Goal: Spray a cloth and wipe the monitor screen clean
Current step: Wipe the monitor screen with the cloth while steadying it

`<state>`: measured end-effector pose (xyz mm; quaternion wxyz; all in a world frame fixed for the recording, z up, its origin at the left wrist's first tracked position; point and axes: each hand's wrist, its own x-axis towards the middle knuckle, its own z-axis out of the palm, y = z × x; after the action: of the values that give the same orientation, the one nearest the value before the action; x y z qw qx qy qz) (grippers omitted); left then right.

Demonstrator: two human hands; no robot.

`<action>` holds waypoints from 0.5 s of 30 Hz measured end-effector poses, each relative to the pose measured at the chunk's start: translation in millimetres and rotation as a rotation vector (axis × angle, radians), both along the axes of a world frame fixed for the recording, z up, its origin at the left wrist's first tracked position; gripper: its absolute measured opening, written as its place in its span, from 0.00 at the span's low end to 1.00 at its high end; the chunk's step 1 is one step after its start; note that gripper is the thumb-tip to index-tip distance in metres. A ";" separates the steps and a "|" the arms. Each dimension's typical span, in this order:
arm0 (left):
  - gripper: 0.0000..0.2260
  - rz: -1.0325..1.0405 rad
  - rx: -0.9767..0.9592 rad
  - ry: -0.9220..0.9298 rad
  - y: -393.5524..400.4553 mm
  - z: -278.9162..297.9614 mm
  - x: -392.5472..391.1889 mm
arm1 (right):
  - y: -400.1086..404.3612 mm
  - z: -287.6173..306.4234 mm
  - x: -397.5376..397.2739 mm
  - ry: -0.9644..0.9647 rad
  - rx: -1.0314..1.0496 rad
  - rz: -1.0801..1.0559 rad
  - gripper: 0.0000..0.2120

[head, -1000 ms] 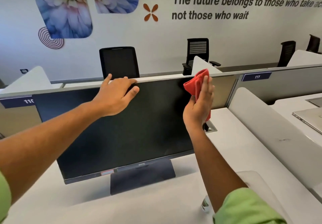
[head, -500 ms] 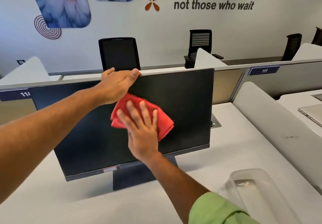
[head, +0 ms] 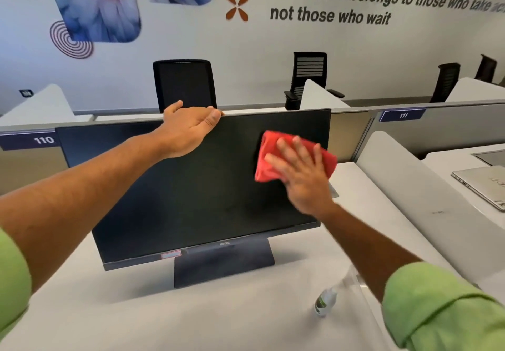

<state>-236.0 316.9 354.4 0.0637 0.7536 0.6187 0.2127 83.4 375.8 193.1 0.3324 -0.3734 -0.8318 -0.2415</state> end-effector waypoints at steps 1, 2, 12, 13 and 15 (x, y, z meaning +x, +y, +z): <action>0.29 0.000 0.000 -0.001 0.2 0.4 0.9 | 11.1 18.4 7.3 0.055 0.005 -0.040 0.37; 0.29 0.004 0.002 0.000 0.3 0.7 0.8 | 21.3 34.8 11.0 0.099 0.005 -0.058 0.36; 0.28 0.010 0.005 0.027 2.3 1.9 2.3 | -4.7 -7.5 -25.3 0.532 -0.203 -0.299 0.33; 0.28 0.010 0.007 0.026 2.7 1.7 1.6 | -13.5 -22.0 -31.1 0.582 -0.248 -0.333 0.33; 0.27 0.000 0.007 0.026 3.1 1.6 0.7 | -29.5 -49.3 -43.1 0.683 -0.334 -0.404 0.32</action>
<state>-235.3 320.0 356.0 0.0527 0.7565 0.6188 0.2051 40.3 346.4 143.8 0.4697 -0.6357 -0.6120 -0.0264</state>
